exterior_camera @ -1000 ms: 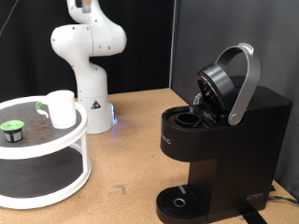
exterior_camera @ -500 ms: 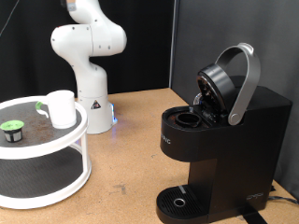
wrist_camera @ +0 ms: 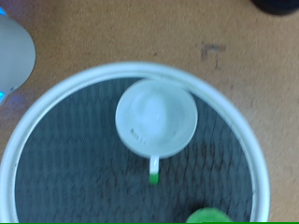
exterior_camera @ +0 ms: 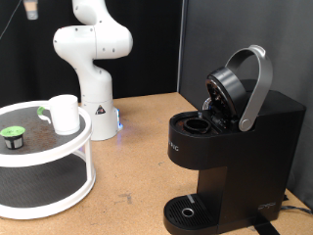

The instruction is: Make a cup of coffee with the keurig machine

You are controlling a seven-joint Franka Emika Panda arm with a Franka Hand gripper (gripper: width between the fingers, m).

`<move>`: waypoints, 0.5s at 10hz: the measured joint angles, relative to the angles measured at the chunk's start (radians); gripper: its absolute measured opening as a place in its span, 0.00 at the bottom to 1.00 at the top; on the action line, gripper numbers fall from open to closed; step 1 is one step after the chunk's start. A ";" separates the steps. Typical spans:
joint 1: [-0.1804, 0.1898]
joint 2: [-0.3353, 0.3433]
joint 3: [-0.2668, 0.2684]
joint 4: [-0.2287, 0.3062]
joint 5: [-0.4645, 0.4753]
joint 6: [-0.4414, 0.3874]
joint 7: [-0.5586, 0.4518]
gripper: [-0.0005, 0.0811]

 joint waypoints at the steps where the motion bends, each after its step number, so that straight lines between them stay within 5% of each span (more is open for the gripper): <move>1: -0.004 0.017 -0.025 0.010 -0.015 0.003 -0.011 0.99; 5: -0.002 0.066 -0.086 0.045 -0.025 0.010 -0.067 0.99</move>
